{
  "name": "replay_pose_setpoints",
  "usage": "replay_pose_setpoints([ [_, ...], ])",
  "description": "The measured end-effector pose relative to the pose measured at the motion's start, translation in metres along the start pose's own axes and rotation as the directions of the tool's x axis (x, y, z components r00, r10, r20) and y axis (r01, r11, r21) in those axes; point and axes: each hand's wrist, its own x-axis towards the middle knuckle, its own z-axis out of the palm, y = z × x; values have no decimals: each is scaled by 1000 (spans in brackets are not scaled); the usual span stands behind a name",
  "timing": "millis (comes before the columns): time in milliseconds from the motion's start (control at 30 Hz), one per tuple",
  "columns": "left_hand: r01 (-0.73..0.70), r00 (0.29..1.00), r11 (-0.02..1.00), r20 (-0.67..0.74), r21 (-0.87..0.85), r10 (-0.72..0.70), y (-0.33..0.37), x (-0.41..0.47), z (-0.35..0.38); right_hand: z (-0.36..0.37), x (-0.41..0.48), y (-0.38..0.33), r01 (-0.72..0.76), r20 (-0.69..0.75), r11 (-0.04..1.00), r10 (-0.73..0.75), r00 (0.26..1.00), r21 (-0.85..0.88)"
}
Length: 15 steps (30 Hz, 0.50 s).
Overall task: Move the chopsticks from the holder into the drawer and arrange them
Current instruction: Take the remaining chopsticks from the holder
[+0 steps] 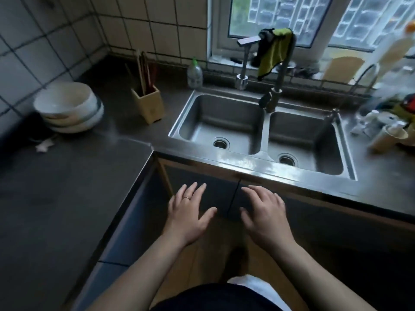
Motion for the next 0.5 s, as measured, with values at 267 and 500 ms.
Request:
replay_pose_setpoints([
  [267, 200, 967, 976, -142, -82, -210, -46, 78, -38, 17, 130, -32, 197, 79, 980, -197, 977, 7],
  [500, 291, 921, 941, -215, -173, -325, -66, 162, -77, 16, 248, -56, 309, 101, 950, -313, 944, 52],
])
